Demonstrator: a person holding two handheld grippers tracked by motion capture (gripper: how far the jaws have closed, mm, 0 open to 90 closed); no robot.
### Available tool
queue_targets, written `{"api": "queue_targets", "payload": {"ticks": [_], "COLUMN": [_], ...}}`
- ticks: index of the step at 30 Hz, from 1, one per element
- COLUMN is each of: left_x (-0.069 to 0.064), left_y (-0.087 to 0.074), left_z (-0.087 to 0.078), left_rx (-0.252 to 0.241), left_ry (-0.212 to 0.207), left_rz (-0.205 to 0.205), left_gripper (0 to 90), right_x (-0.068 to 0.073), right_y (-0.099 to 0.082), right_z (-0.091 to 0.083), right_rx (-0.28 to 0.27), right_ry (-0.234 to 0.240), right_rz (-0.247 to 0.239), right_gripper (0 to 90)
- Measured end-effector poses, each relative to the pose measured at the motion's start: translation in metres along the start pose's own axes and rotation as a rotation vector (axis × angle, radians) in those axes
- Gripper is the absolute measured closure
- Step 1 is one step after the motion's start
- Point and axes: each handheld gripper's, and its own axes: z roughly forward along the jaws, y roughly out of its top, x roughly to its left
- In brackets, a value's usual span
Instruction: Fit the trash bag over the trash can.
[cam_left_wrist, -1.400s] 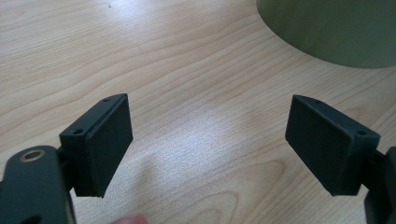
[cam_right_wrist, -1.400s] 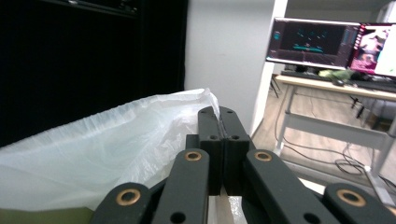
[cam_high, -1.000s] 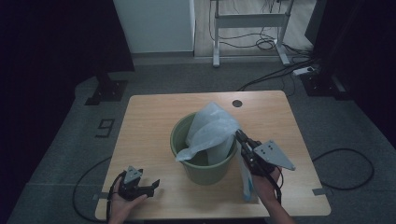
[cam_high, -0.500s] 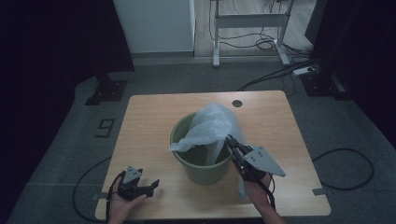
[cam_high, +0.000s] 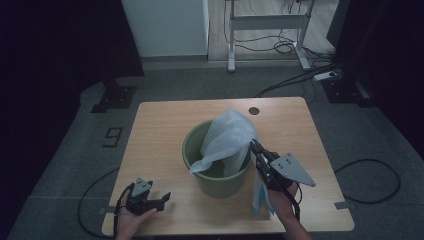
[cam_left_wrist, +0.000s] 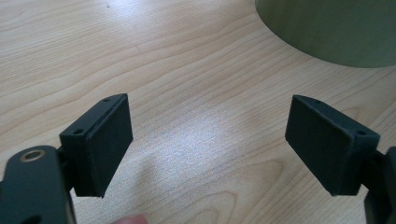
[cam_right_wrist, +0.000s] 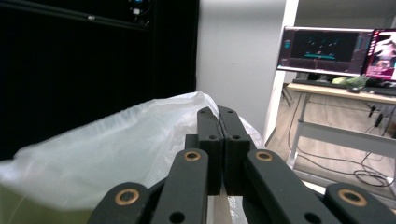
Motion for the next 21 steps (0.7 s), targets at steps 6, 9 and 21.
{"api": "queue_targets", "payload": {"ticks": [6, 9, 21], "left_x": [0.000, 0.000, 0.000], "left_y": [0.000, 0.000, 0.000], "left_z": [0.000, 0.000, 0.000], "left_rx": [0.001, 0.001, 0.002], "left_ry": [0.000, 0.000, -0.003], "left_rz": [0.001, 0.001, 0.003], "left_gripper": [14.9, 14.9, 15.0], "right_x": [0.007, 0.012, 0.026], "right_y": [-0.009, -0.014, -0.033], "right_z": [0.005, 0.007, 0.004], "right_rx": [0.046, 0.065, 0.120], "right_ry": [0.045, 0.067, 0.134], "right_rz": [0.014, 0.017, 0.031], "right_gripper": [87.9, 87.9, 86.5]}}
